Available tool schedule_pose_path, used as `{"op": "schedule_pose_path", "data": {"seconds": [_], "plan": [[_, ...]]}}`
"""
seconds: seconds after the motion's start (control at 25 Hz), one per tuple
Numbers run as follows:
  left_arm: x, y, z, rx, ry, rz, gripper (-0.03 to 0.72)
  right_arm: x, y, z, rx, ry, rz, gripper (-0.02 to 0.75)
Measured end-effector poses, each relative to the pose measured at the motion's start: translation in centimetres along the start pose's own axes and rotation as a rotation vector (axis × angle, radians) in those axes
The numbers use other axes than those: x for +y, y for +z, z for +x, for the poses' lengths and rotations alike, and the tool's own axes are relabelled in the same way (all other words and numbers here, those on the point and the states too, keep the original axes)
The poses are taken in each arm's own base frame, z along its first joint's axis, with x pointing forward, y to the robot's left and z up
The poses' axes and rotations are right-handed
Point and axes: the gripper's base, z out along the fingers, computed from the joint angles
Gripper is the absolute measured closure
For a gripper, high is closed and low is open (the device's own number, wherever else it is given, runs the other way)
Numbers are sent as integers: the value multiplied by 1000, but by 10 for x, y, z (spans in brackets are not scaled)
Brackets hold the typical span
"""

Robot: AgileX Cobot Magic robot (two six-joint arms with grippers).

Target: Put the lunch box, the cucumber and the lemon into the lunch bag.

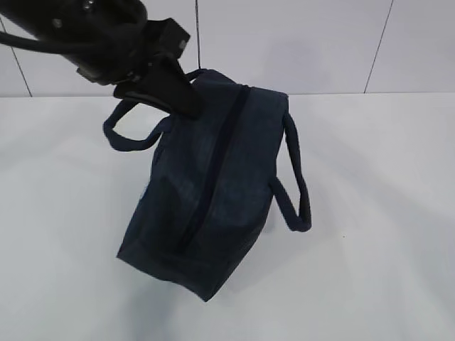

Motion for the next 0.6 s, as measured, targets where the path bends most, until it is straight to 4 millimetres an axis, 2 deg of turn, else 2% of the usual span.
{"op": "schedule_pose_path", "data": {"seconds": [0.24, 0.36, 0.52, 0.6], "plan": [[15, 27, -35, -144, -31, -18, 694, 0, 1, 13, 38, -8, 7, 290], [34, 44, -42, -194, -72, -57, 694, -1, 1, 13, 39, -6, 7, 290], [68, 65, -43, -190, -147, -102, 694, -1, 1, 13, 39, -6, 7, 290], [81, 67, -44, -195, -177, -116, 694, -1, 1, 13, 40, -6, 9, 290]]}}
